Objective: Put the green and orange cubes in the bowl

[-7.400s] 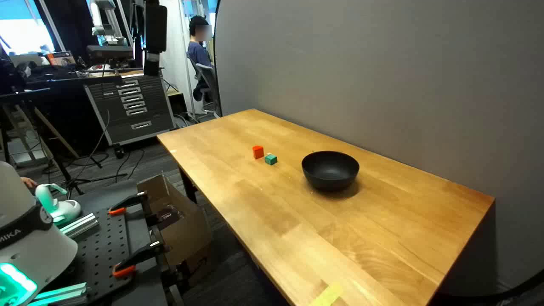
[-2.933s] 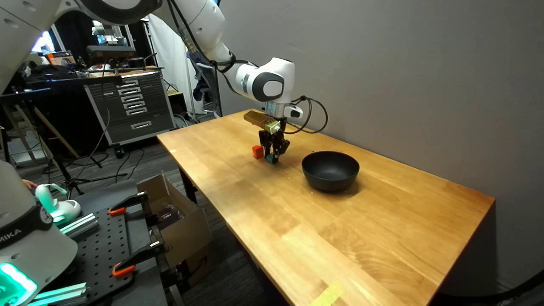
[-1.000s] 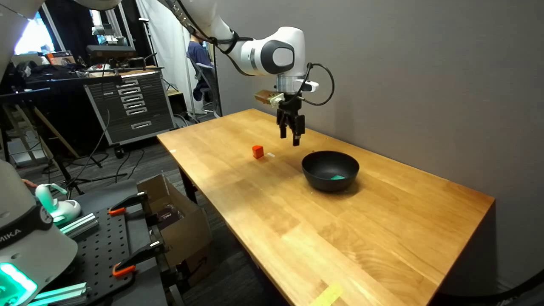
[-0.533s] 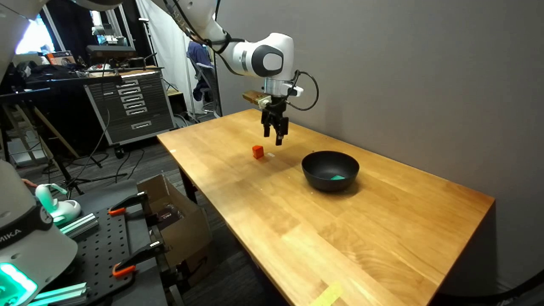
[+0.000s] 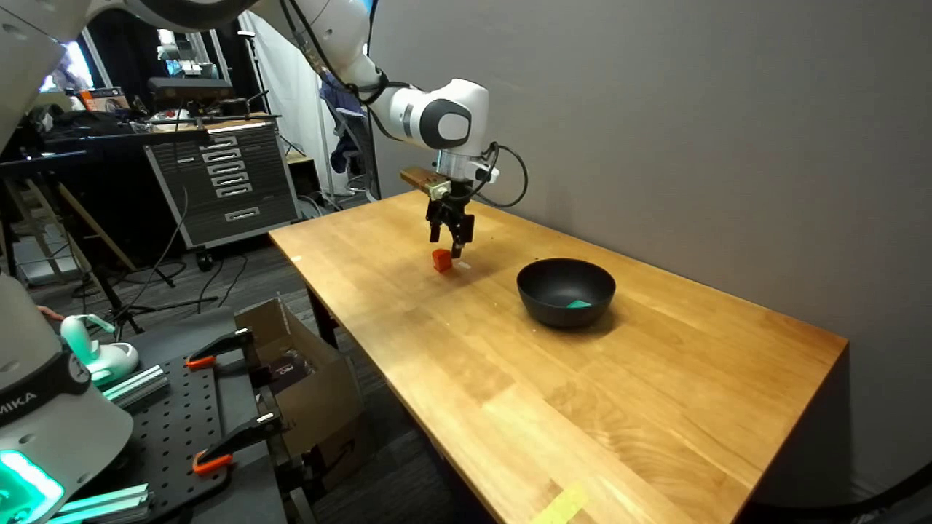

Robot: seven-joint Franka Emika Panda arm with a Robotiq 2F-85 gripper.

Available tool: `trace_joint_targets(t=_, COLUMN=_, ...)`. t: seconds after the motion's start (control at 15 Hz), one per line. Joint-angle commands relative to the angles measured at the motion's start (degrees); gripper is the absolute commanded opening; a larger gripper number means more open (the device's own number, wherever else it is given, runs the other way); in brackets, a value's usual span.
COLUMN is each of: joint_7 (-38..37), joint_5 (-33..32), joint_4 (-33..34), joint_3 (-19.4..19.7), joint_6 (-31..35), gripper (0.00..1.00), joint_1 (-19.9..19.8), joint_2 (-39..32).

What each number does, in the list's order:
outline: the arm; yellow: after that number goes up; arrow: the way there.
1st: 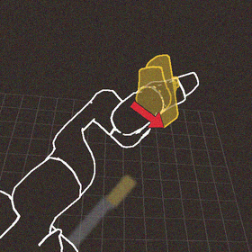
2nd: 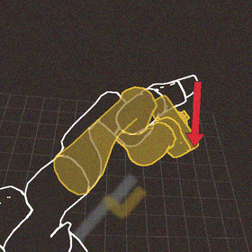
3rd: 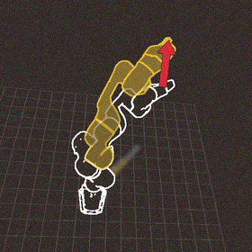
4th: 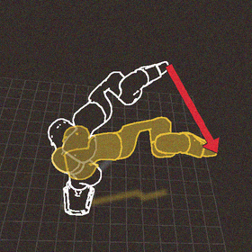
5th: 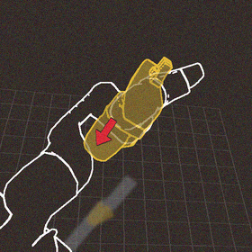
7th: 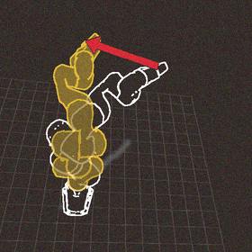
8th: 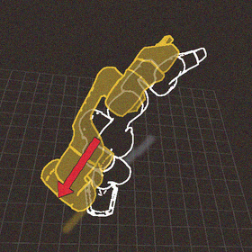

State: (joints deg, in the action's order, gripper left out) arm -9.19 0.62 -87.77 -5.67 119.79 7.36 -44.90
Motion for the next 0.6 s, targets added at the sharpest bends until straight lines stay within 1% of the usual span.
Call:
trace_joint_targets(t=0.0, joint_7=2.74, joint_5=1.44, joint_4=-1.01, joint_3=-0.52, joint_6=2.03, gripper=1.00, joint_1=0.24, joint_2=-0.17)
trace_joint_targets(t=0.33, joint_7=4.98, joint_5=1.06, joint_4=-1.84, joint_3=-0.78, joint_6=5.07, gripper=1.00, joint_1=0.58, joint_2=-1.89)
trace_joint_targets(t=0.4, joint_7=5.19, joint_5=0.30, joint_4=-2.30, joint_3=-0.45, joint_6=6.59, gripper=0.75, joint_1=1.02, joint_2=-2.05)
trace_joint_targets(t=0.47, joint_7=5.59, joint_5=-0.08, joint_4=-2.51, joint_3=-0.31, joint_6=7.49, gripper=0.74, joint_1=1.24, joint_2=-2.29)
trace_joint_targets(t=0.53, joint_7=6.03, joint_5=-0.21, joint_4=-3.10, joint_3=-0.33, joint_6=9.14, gripper=0.66, joint_1=1.32, joint_2=-2.29)
